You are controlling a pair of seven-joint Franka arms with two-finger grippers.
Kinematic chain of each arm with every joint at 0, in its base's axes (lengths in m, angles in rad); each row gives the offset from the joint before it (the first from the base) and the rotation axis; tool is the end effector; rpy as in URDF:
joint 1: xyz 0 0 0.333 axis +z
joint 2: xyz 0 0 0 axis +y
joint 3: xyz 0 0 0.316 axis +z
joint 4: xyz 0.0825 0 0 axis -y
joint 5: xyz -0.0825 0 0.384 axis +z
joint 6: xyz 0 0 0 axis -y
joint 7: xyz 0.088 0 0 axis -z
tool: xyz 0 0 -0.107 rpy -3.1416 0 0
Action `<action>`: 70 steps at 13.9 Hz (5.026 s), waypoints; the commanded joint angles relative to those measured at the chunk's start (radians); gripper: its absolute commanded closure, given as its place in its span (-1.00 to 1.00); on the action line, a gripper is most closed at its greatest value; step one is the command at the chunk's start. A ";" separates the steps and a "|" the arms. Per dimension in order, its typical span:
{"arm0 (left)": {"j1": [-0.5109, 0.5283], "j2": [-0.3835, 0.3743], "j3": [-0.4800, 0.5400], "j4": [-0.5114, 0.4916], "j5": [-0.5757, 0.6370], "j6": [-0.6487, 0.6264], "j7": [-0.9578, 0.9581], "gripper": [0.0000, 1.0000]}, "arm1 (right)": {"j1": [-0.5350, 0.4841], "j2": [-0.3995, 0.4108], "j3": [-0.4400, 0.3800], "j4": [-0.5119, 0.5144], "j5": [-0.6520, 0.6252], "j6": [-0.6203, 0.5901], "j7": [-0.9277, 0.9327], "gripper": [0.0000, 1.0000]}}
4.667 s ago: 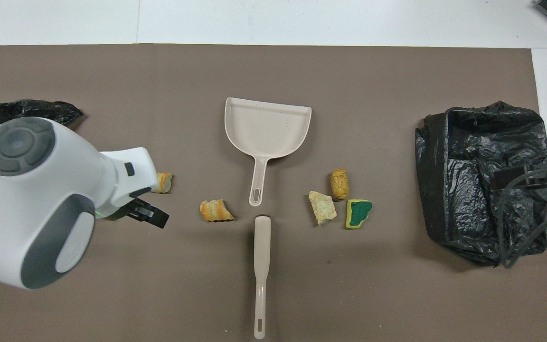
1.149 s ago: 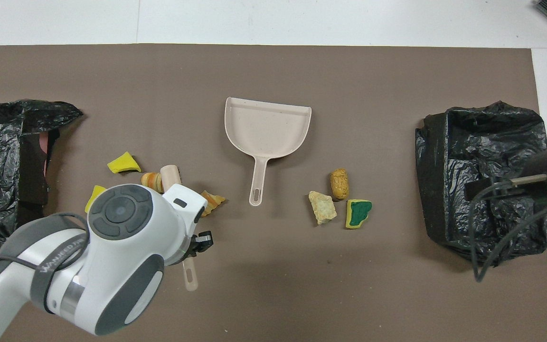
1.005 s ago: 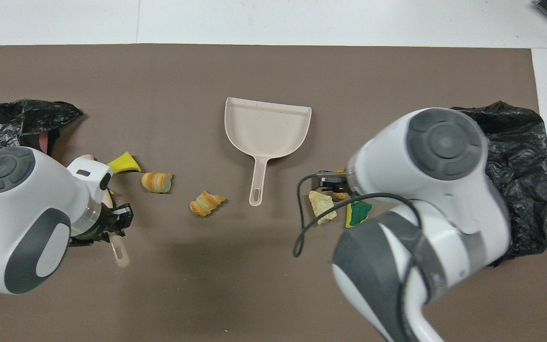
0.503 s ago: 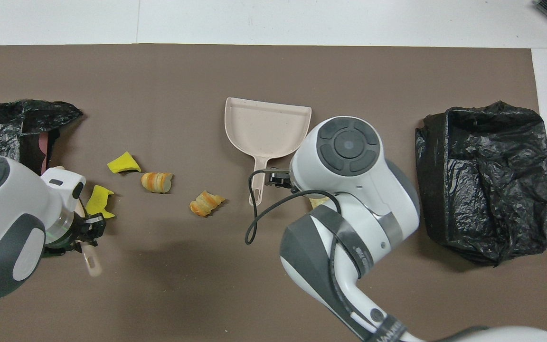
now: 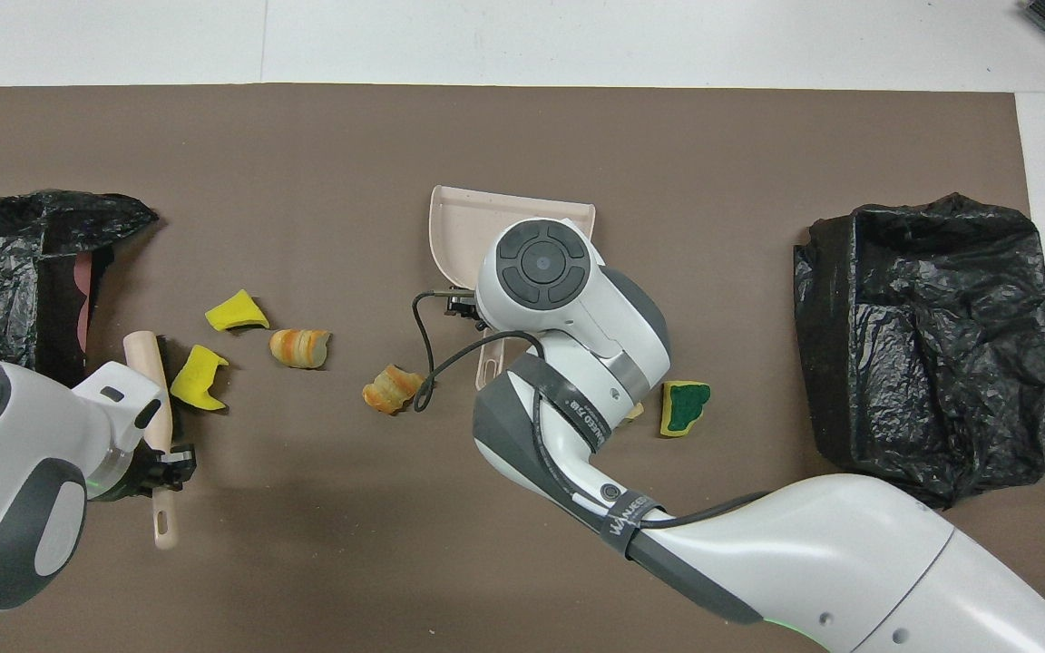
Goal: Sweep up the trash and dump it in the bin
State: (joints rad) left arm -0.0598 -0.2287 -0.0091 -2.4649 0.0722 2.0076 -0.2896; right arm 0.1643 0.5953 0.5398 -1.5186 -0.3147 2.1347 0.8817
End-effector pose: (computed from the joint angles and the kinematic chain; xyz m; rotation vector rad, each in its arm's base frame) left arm 0.4226 -0.0248 0.3633 -3.0084 -0.2762 0.3241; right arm 0.5870 0.3957 0.3608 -3.0459 0.1764 -0.1040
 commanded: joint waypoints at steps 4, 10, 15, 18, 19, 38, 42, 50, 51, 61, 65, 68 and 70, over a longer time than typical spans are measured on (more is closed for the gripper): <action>-0.081 0.066 0.001 0.032 -0.081 0.080 0.115 1.00 | -0.005 0.004 0.017 -0.018 -0.032 0.001 0.020 1.00; -0.213 0.058 0.001 0.032 -0.112 0.066 0.159 1.00 | -0.084 -0.070 0.092 -0.008 0.006 -0.156 -0.166 1.00; -0.291 0.057 0.001 0.041 -0.150 0.060 0.152 1.00 | -0.158 -0.358 0.086 -0.177 0.152 -0.357 -0.762 1.00; -0.275 0.078 0.008 0.113 -0.150 0.037 0.161 1.00 | -0.155 -0.488 0.080 -0.358 0.184 -0.328 -1.007 1.00; -0.264 0.078 0.011 0.130 -0.146 0.030 0.164 1.00 | -0.158 -0.515 0.074 -0.411 0.244 -0.276 -1.120 1.00; -0.153 0.341 0.003 0.357 -0.038 -0.009 0.394 1.00 | -0.085 -0.396 0.049 -0.500 0.306 -0.002 -1.209 1.00; -0.233 0.312 -0.002 0.334 -0.057 -0.079 0.386 1.00 | -0.085 -0.396 0.049 -0.500 0.306 -0.004 -1.199 1.00; -0.471 0.264 -0.002 0.299 -0.236 -0.124 0.328 1.00 | -0.085 -0.396 0.049 -0.503 0.306 -0.006 -1.192 1.00; -0.492 0.262 -0.003 0.311 -0.248 -0.157 0.316 1.00 | -0.085 -0.396 0.049 -0.503 0.306 -0.006 -1.192 1.00; -0.330 0.333 0.011 0.510 -0.166 -0.185 0.314 1.00 | -0.083 -0.411 0.048 -0.500 0.304 -0.065 -0.942 1.00; -0.230 0.382 0.011 0.544 -0.127 -0.068 0.435 1.00 | -0.095 -0.401 0.046 -0.488 0.189 -0.045 -0.958 1.00; -0.195 0.471 0.011 0.572 -0.092 0.032 0.554 1.00 | -0.098 -0.365 0.046 -0.440 0.142 -0.044 -0.969 1.00; -0.192 0.473 0.011 0.569 -0.094 0.042 0.584 1.00 | -0.103 -0.356 0.046 -0.437 0.128 -0.045 -1.024 1.00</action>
State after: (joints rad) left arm -0.2576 0.2219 0.0109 -1.9272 -0.0426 2.0415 0.2619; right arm 0.0772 0.2097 0.5794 -1.9852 -0.1542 2.0989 -0.1039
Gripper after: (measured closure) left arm 0.744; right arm 0.692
